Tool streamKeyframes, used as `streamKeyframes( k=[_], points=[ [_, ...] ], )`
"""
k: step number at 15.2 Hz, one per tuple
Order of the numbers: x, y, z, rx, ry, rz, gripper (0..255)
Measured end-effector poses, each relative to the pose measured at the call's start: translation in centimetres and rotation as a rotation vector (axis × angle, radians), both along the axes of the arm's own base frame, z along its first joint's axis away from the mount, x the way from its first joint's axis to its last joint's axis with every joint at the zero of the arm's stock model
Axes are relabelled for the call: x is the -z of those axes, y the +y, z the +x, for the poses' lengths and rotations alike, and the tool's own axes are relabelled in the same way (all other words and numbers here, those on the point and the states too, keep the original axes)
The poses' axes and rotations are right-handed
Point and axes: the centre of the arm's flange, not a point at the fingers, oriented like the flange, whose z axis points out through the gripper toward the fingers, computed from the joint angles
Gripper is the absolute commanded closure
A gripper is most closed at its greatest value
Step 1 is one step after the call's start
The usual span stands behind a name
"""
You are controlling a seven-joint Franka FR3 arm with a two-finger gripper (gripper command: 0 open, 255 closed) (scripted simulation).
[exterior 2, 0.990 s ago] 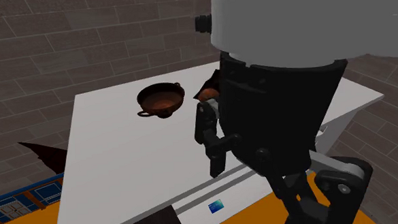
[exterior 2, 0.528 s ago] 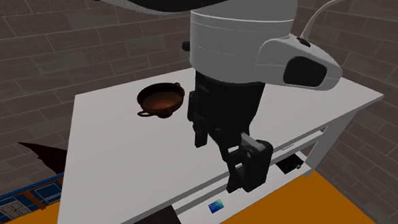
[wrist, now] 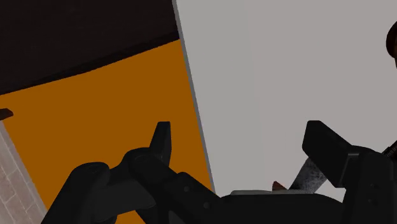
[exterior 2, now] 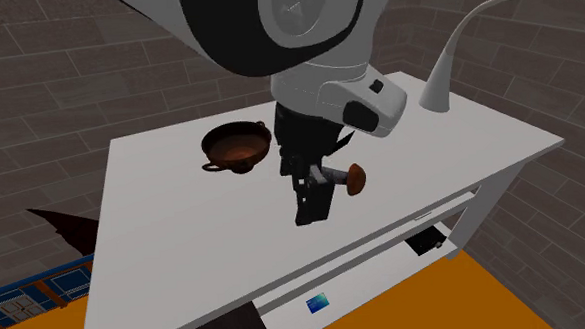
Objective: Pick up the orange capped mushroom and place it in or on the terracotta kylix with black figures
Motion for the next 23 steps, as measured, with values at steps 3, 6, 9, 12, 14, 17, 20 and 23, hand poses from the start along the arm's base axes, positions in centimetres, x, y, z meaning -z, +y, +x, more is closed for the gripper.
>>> streamKeyframes(
  k=[3, 6, 9, 12, 14, 17, 20, 23],
  points=[
    [0.9, 2.3, 2.1, 0.098, -0.001, 0.045, 0],
    [2.2, 4.6, 3.9, 0.195, -0.001, 0.089, 0],
    [2.9, 6.8, 6.1, 0.291, -0.003, 0.134, 0],
    [3.5, 8.9, 8.5, 0.388, -0.004, 0.178, 0],
    [4.1, 9.9, 10.4, 0.453, -0.004, 0.208, 0],
    [5.0, 11.9, 13.2, 0.550, -0.004, 0.253, 0],
    [5.4, 12.7, 14.7, 0.610, -0.005, 0.280, 0],
    [6.8, 13.3, 15.1, 0.618, -0.005, 0.284, 0]
  ],
)
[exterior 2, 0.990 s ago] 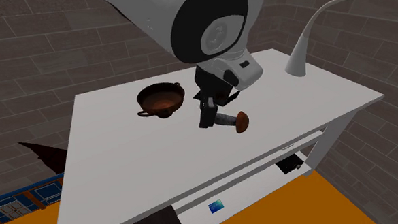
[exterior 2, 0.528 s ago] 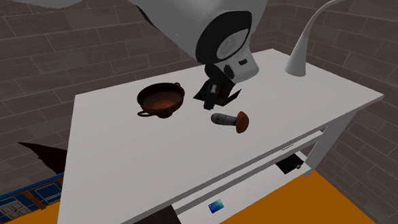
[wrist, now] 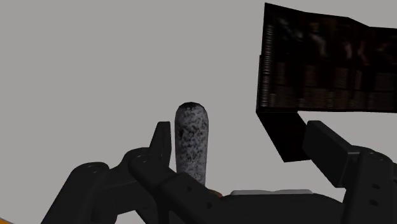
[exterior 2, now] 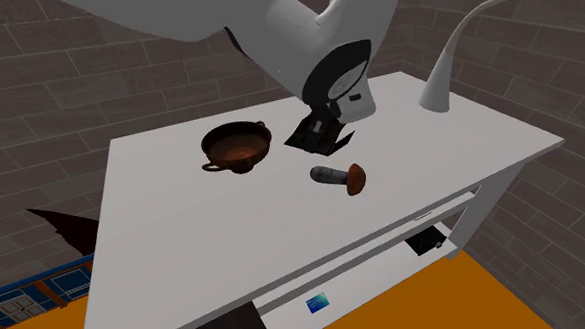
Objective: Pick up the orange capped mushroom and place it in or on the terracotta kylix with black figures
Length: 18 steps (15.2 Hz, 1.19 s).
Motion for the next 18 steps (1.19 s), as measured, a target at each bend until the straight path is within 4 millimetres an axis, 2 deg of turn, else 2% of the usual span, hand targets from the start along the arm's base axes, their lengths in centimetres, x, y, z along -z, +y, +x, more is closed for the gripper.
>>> streamKeyframes(
  k=[4, 10, 11, 18],
  points=[
    [1.9, 0.9, 0.2, 0.001, 0.000, 0.001, 0],
    [2.2, 1.0, 0.3, 0.001, 0.000, 0.001, 0],
    [2.2, 1.0, 0.3, 0.001, 0.000, 0.001, 255],
    [2.2, 1.0, 0.3, 0.001, 0.000, 0.001, 255]
  ],
)
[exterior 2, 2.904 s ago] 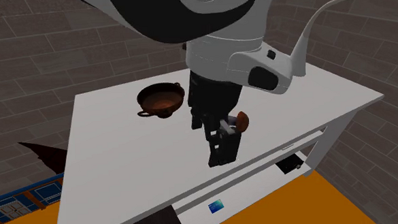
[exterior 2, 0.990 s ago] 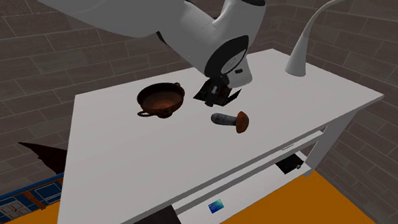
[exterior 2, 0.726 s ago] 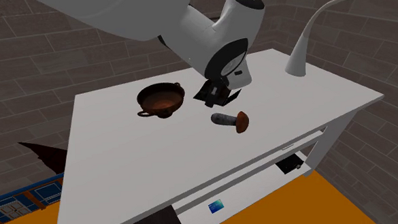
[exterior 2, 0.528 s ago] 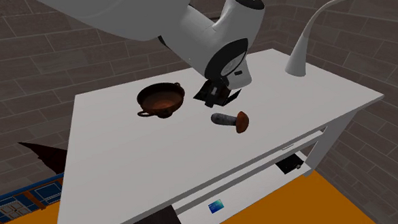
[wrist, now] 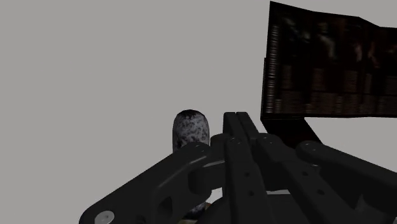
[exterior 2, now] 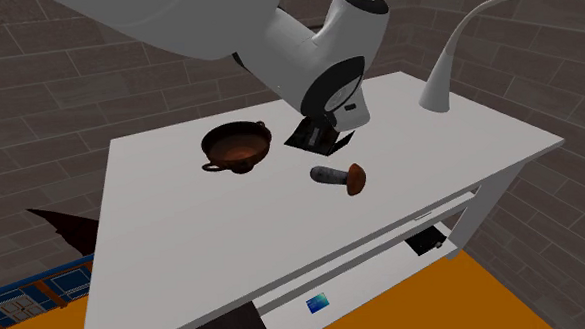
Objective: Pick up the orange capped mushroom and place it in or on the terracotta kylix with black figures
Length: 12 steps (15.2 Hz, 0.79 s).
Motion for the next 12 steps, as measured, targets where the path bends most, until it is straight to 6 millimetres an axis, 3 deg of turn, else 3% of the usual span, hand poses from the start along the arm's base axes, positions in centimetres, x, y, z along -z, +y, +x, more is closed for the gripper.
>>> streamKeyframes(
  k=[2, 3, 7, 12],
  points=[
    [0.0, 0.0, 0.0, 0.000, 0.000, 0.000, 255],
    [0.0, 0.0, 0.0, 0.000, 0.000, 0.000, 0],
    [1.1, -0.3, 1.2, 0.023, 0.027, -0.089, 0],
    [4.3, -1.3, 3.8, 0.070, 0.072, -0.281, 0]
  ],
)
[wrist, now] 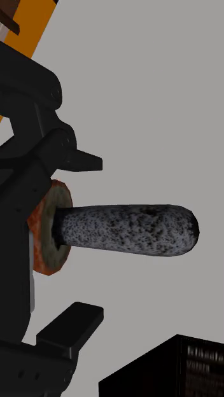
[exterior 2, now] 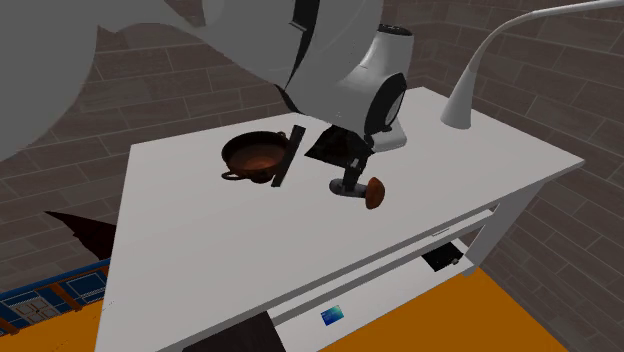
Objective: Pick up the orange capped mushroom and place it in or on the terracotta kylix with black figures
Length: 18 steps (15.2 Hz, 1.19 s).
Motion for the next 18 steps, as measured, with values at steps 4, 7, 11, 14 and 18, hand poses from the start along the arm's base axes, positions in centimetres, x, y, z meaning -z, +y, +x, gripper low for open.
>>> streamKeyframes(
  k=[4, 7, 11, 14, 18],
  points=[
    [1.8, 0.1, 0.4, 0.006, 0.003, -0.022, 0],
    [3.3, 0.3, 0.6, 0.006, 0.003, -0.023, 0],
    [3.7, 0.3, 0.6, 0.006, 0.003, -0.023, 0],
    [3.7, 0.3, 0.6, 0.006, 0.003, -0.023, 255],
    [3.7, 0.3, 0.6, 0.006, 0.003, -0.023, 255]
  ],
)
